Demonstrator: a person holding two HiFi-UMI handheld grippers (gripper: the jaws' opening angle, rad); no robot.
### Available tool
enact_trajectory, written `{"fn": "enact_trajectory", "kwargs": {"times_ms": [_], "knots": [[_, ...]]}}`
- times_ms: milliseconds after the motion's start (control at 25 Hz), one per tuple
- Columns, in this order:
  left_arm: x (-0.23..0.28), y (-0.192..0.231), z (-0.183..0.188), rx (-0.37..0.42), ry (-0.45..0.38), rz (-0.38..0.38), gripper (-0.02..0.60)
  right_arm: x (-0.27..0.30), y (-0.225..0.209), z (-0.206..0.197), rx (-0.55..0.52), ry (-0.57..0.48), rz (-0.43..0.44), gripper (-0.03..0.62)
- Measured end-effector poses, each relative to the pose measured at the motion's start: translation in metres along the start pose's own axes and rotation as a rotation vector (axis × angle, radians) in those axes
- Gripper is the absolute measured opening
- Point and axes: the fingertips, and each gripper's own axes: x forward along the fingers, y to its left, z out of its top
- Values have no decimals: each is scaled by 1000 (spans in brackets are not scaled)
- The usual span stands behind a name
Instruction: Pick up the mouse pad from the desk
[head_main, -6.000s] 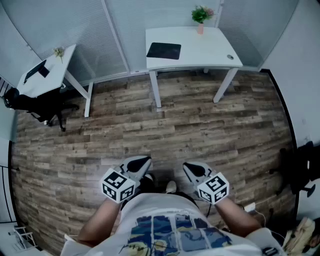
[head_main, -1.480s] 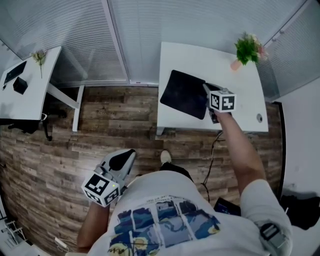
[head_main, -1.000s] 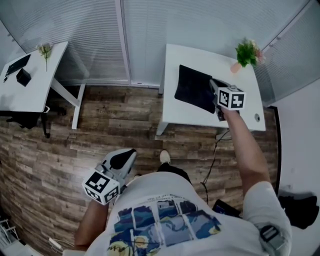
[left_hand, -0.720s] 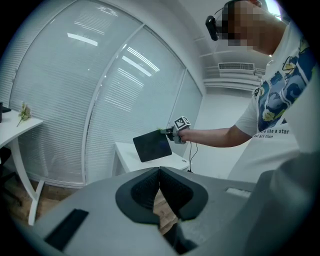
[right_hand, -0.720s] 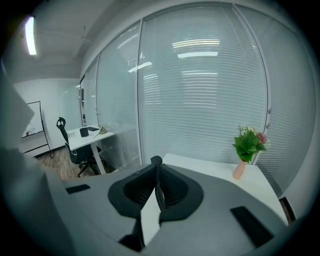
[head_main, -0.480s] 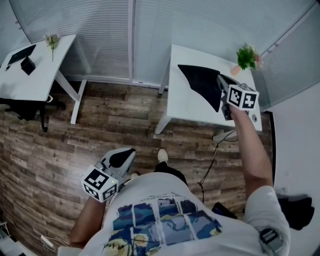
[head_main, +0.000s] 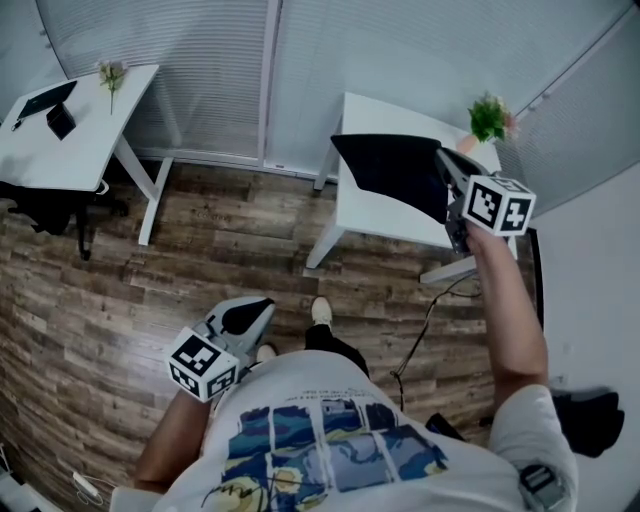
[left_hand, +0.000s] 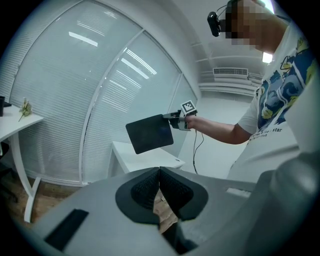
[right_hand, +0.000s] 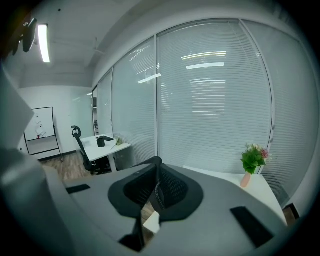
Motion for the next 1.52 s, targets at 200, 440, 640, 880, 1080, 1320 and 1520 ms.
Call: {"fn": "enact_trajectory", "kwargs": {"times_ms": [200, 440, 640, 880, 1080, 1320, 1520], "knots": [[-11, -7, -10, 5, -1, -19, 3, -20, 35, -1, -2, 7, 28, 25], [-27, -12, -21, -1, -2, -33, 3, -44, 80, 3, -23, -11, 70, 25], [-35, -14, -24, 6, -6, -40, 3, -58, 105, 7, -31, -25, 90, 24], [-42, -14, -23, 6, -13, -48, 3, -67, 125, 11, -40, -38, 102, 24], [-47, -20, -25, 18, -18, -48, 3, -80, 134, 10, -45, -44, 103, 23], [-48, -21, -25, 19, -22, -48, 3, -84, 139, 9, -48, -50, 105, 23], [-47, -25, -25, 24, -23, -50, 3, -93, 139, 10, -43, -55, 106, 23]]}}
